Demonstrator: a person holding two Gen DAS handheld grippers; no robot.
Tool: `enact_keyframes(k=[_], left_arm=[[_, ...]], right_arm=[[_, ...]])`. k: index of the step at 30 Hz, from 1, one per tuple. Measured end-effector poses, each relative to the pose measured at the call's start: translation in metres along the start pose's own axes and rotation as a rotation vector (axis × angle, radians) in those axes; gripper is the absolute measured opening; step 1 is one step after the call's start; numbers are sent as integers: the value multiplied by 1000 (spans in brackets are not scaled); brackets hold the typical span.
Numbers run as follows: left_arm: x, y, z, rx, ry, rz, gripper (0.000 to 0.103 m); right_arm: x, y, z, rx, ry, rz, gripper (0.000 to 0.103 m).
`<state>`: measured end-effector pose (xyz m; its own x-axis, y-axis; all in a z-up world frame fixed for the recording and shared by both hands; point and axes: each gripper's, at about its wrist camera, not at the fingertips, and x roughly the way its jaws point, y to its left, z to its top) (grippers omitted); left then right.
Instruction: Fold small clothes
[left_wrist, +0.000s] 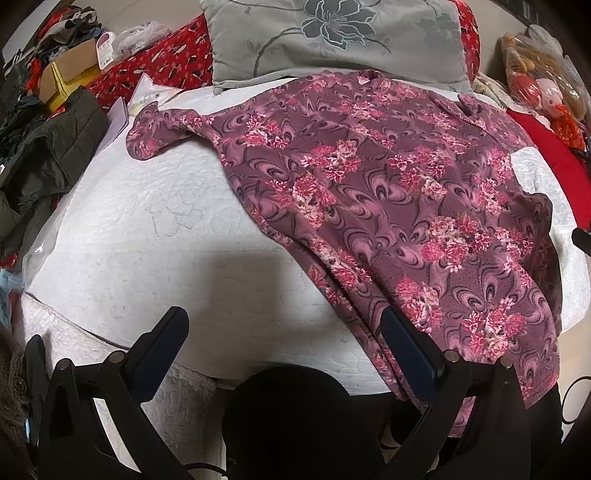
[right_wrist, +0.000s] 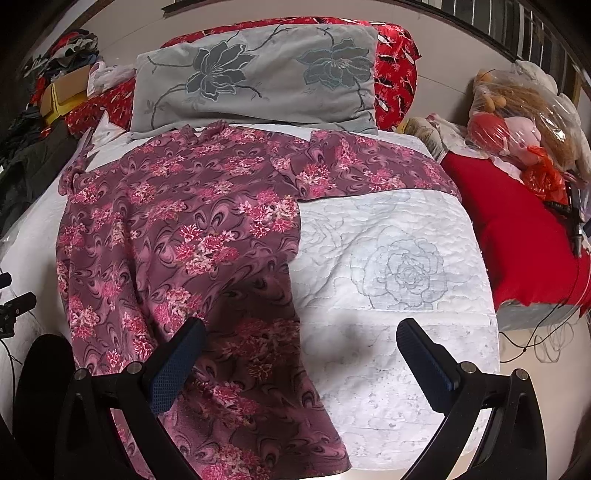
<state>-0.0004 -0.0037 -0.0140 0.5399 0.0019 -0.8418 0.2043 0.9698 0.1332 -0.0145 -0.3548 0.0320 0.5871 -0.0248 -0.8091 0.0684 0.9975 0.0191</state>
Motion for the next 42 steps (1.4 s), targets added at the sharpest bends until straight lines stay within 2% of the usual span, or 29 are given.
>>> enact_keyframes(k=[4,8,11,16,19,20,21,22,23,24,25,26,27,29,31,33,34,36,37,38,40,42], left_arm=[[4,5,3,-14,13,-8,103],[18,33,14,-150,86,-71,103],[31,40,17,-216,147,-108,103],[54,10,19,-190,233,-167,103],[67,-18,18,-152,280,-211,101],[72,-27,16,-146,301,-231,95],[76,-34,15,-144,324,-258,73],[80,-38,16,-142,341,-273,54],[80,-40,17,-142,343,-262,53],[76,-38,19,-151,332,-275,35],[72,-35,21,-159,320,-304,11],[67,-27,24,-185,322,-354,12],[62,-17,26,-223,327,-392,11],[48,2,34,-283,295,-445,11],[38,14,42,-292,258,-451,11],[43,20,46,-304,257,-449,14],[47,20,45,-315,272,-463,20],[51,24,38,-338,303,-466,20],[52,20,34,-335,313,-462,25],[54,16,27,-324,322,-469,30],[54,14,13,-324,327,-470,56],[56,11,2,-323,340,-475,60]], right_arm=[[3,-2,-1,3,4,-1,103],[9,-8,-2,9,13,-7,103],[18,-16,-6,28,37,-13,103],[40,-26,-20,53,101,-5,102],[50,-22,-28,37,130,34,96],[52,-18,-30,23,138,50,89],[55,-13,-33,3,145,64,83],[58,-6,-37,-38,154,67,70],[59,0,-38,-73,153,51,64],[57,6,-41,-114,131,37,53],[52,11,-41,-155,102,63,14],[49,14,-41,-169,99,91,3],[46,16,-40,-174,99,101,4],[28,8,-32,-128,63,178,3],[3,-16,-18,-22,-16,232,3],[-9,-44,-5,83,-78,235,3],[-7,-61,0,139,-85,230,4],[10,-86,1,229,-38,205,4],[19,-93,-2,257,-1,197,4],[25,-95,-5,275,30,189,10],[30,-100,-16,303,75,165,12],[29,-104,-30,315,87,201,28]])
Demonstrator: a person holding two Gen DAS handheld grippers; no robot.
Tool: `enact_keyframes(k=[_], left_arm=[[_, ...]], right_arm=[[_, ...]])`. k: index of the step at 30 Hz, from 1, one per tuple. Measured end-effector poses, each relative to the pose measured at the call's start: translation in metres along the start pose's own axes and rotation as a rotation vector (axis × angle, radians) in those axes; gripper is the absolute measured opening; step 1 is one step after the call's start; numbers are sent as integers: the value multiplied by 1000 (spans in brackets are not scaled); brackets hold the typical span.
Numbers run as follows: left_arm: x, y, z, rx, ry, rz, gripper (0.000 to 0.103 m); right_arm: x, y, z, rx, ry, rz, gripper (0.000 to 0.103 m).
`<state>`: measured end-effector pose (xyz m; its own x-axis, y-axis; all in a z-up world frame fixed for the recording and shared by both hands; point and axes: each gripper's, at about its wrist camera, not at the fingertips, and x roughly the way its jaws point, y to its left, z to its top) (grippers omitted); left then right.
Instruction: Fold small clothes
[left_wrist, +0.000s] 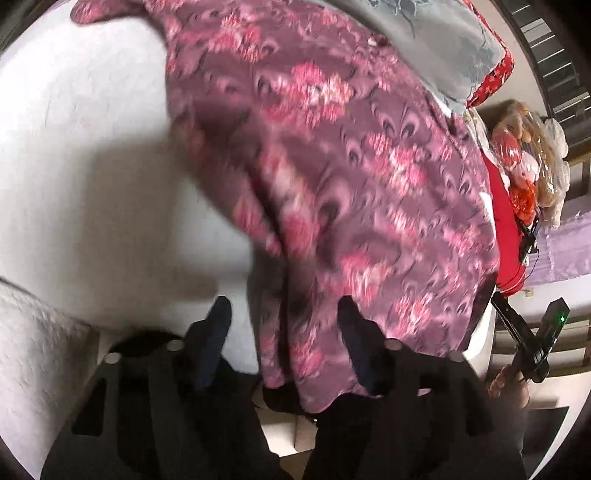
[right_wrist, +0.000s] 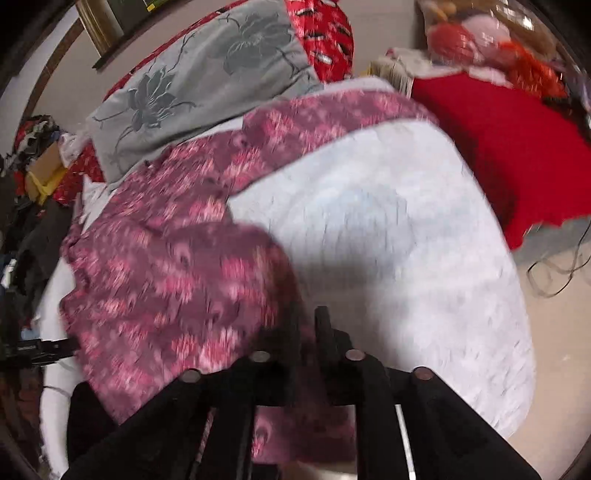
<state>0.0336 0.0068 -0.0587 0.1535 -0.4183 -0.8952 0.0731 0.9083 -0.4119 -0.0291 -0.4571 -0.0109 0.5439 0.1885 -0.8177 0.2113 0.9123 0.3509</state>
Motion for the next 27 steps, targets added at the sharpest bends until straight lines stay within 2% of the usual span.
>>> enact_keyframes(k=[1,2,4,6,7,8,9,10,11,12,16,18,22,25,27], left_arm=[[7,0,-5,6,26,-13,60],[13,0,-8,1,48,-20,60],[28,0,-10,-22,80,-28,60],[39,-2,-13,-41,90,-17,56],[38,-4,-14,-45,70,10,46],[36,-4,-14,-41,63,18,40],[32,-3,-13,-38,58,-1,19],[24,0,-12,-48,57,-70,6],[17,3,-11,-69,50,-94,6],[4,7,-9,-85,17,-100,6],[-60,12,-2,-103,-101,-163,6],[-94,10,2,-90,-142,-165,6],[-148,7,1,-65,-174,-161,6],[-165,11,-8,-78,-167,-167,6],[-164,20,-18,-73,-163,-133,7]], right_arm=[[-2,-3,-9,-1,2,4,46],[-3,-4,-15,-9,2,-8,58],[-4,-4,-24,-32,7,-39,62],[6,-5,-29,-54,38,-53,62],[13,-3,-34,-73,57,-68,62],[16,1,-38,-96,60,-83,58],[18,8,-41,-145,49,-119,53],[18,16,-44,-197,38,-142,23],[17,24,-45,-239,41,-142,4],[14,28,-44,-253,45,-126,4],[-29,44,-30,-216,-37,42,4],[-57,50,-19,-169,-88,140,4],[-124,74,-2,-122,-193,335,4],[-147,79,1,-71,-199,434,4],[-148,74,-1,7,-172,507,4]])
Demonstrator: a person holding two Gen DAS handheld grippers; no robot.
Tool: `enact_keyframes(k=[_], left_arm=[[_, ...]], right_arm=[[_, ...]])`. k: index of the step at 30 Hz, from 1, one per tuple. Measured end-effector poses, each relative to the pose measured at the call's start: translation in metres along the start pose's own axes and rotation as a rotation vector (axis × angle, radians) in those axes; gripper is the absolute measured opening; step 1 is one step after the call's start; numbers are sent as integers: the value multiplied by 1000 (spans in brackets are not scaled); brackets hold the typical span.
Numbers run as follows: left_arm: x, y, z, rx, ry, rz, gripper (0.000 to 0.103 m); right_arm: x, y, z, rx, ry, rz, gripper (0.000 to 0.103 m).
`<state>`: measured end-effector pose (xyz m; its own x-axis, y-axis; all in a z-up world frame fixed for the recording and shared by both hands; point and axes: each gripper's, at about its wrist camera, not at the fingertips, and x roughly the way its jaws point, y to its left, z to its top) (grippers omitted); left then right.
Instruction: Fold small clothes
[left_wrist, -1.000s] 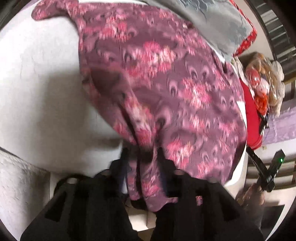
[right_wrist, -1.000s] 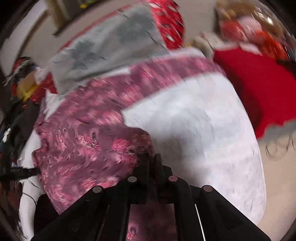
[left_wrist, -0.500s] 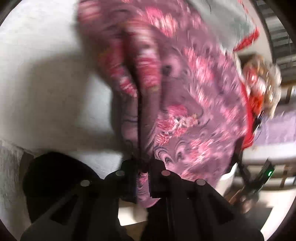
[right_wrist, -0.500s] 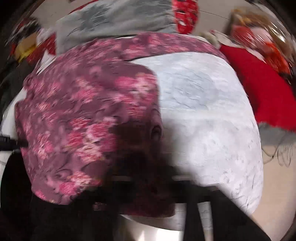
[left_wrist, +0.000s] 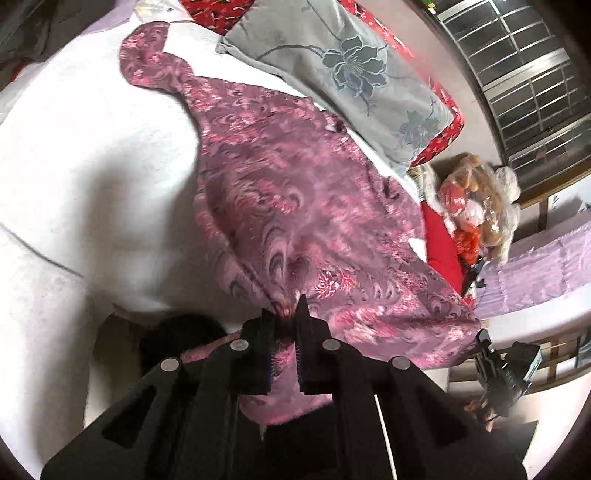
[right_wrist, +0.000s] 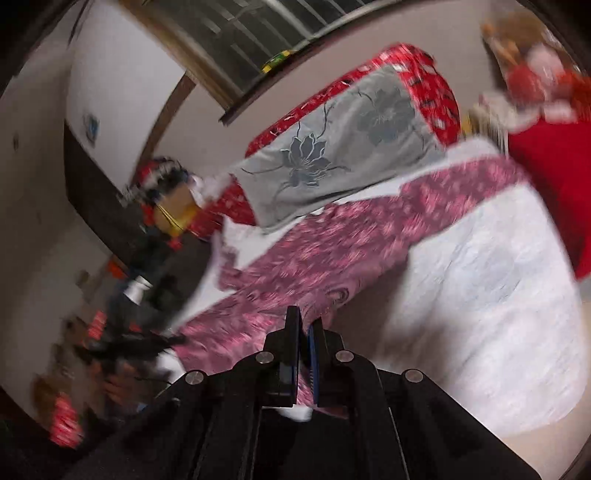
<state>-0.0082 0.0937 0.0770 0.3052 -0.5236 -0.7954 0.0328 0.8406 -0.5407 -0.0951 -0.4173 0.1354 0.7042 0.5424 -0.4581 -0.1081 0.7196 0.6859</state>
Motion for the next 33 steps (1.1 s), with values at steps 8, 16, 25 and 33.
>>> enact_keyframes(k=[8,16,25,33], left_arm=[[67,52,-16,-74,134,226,9],[75,9,54,58,-18,236,57],[181,-34,109,139,-19,362,57],[198,-14,112,133,-17,400,58]], right_arm=[[51,-96,-58,151,238,-340,4],[78,-93,-9,74,161,-381,18],[222,-111,56,-2,135,-450,46],[222,-125,64,-83,86,-451,4]])
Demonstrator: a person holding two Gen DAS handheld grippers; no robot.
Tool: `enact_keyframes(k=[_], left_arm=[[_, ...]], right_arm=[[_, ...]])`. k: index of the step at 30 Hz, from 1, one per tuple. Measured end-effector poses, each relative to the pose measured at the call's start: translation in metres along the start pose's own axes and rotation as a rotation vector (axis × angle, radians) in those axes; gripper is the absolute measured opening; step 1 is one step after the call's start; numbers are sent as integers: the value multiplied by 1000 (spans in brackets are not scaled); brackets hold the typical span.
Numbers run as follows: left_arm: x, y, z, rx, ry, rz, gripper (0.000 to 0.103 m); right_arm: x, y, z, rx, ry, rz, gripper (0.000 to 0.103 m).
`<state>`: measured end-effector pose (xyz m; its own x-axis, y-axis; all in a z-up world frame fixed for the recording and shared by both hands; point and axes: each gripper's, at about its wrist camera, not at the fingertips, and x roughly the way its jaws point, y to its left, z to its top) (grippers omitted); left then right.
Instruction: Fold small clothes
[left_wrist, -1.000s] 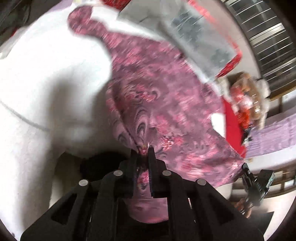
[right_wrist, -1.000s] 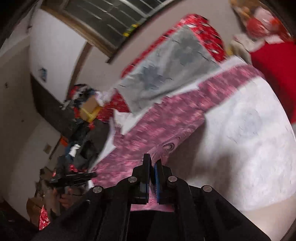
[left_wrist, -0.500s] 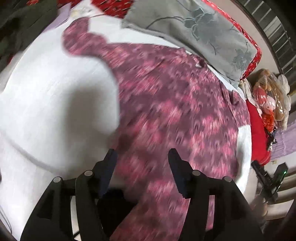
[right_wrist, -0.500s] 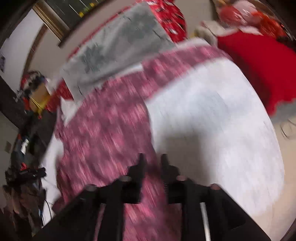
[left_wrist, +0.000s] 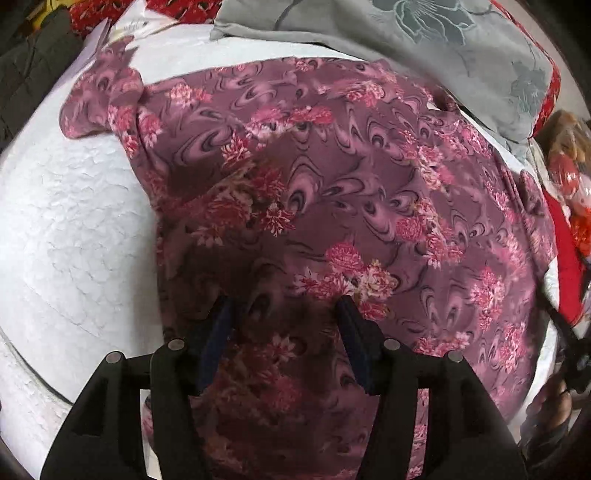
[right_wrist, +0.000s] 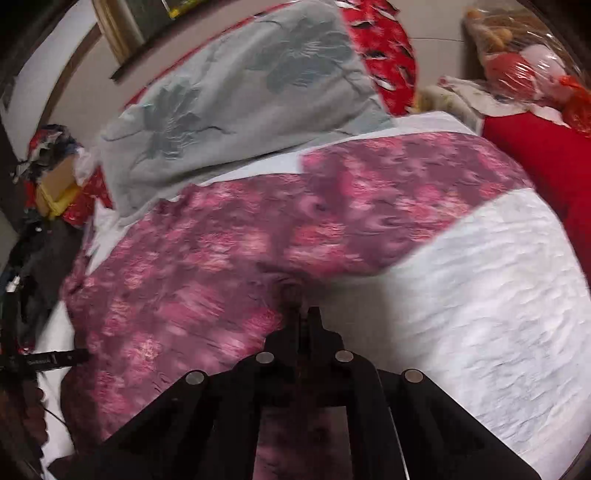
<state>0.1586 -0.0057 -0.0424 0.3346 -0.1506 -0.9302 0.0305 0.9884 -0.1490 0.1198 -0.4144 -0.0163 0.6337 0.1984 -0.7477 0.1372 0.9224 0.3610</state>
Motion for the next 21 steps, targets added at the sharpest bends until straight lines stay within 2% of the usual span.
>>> enact_keyframes(k=[1,2,3,5,6,7,8,10,12,13,15,18,19,21], left_arm=[[-2,0,0,-2,-5,-11,61],[-3,0,1,6,-7,-22,63],[-3,1,0,17,-5,-28,65],[-1,1,-1,32,-7,-30,66],[0,0,-2,35,-12,-34,70],[0,-1,-3,39,-19,-39,75],[0,-2,-4,43,-24,-39,77],[4,-7,-5,53,-27,-30,84],[7,-12,-7,71,-31,-13,86],[7,-18,-7,80,-31,0,87],[8,-20,-8,100,-32,16,88],[8,-22,-7,116,-29,21,88],[7,-22,-6,117,-27,15,88],[2,-21,-1,105,-31,-17,88]], right_arm=[[9,-9,0,5,67,1,3],[9,-21,1,37,96,55,3],[5,-29,6,66,86,81,5],[-20,-66,26,186,-17,83,24],[-30,-90,37,264,-77,82,34],[-40,-123,48,375,-148,69,53],[-47,-154,55,476,-204,32,57],[-51,-209,67,642,-268,-48,57],[-39,-256,75,776,-252,-58,57],[-25,-277,78,847,-221,-35,57],[-4,-295,79,922,-202,4,58],[39,-303,84,984,-146,112,59],[53,-303,89,974,-125,112,62],[65,-301,96,972,-144,96,70]])
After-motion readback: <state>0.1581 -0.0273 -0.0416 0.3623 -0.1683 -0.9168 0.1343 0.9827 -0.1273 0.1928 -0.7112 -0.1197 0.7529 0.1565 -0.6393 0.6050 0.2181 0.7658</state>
